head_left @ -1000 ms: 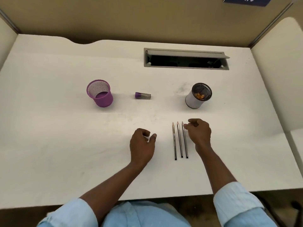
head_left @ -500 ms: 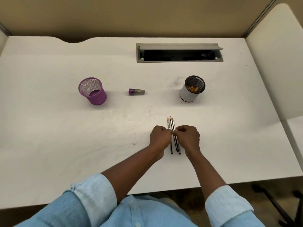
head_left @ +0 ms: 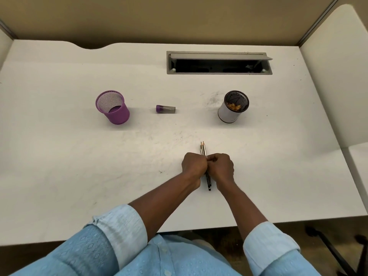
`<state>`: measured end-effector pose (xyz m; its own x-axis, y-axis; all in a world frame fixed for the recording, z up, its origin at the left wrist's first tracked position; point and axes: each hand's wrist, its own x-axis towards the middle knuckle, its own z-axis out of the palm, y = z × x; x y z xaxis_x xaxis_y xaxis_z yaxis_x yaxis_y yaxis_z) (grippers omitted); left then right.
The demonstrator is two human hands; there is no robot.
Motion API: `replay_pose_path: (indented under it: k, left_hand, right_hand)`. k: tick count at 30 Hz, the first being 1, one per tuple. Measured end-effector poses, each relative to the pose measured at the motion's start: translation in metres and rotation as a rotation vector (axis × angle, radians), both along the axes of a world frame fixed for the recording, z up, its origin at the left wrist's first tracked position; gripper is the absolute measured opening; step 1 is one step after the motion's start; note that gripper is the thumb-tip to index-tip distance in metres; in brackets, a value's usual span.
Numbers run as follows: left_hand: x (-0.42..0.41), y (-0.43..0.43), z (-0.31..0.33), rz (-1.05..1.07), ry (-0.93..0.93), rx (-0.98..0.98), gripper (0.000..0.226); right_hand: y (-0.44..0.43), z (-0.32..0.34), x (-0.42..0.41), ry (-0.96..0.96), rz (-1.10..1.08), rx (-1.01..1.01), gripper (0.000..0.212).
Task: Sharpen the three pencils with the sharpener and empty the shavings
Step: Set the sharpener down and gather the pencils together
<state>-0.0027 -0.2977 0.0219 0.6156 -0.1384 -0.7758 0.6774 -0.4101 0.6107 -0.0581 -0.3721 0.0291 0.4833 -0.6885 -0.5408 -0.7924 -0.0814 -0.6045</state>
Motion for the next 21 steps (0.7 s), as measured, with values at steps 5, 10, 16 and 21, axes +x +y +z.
replay_pose_path:
  k: [5, 10, 16, 21]
  left_hand:
    - [-0.004, 0.003, -0.004, -0.007, -0.079, 0.039, 0.011]
    - [0.0, 0.01, -0.004, 0.064, -0.122, 0.058, 0.012]
    - [0.02, 0.04, 0.013, 0.037, -0.384, 0.052, 0.016]
    - [0.053, 0.068, 0.055, 0.018, -0.622, 0.116, 0.024]
  right_hand:
    - [-0.003, -0.001, -0.002, -0.021, 0.028, -0.024, 0.018]
    - [-0.005, 0.001, -0.003, -0.097, 0.042, 0.051, 0.018]
    - [0.0, 0.013, 0.013, -0.3, 0.115, 0.168, 0.018]
    - [0.012, 0.046, 0.054, -0.461, 0.277, 0.138, 0.02]
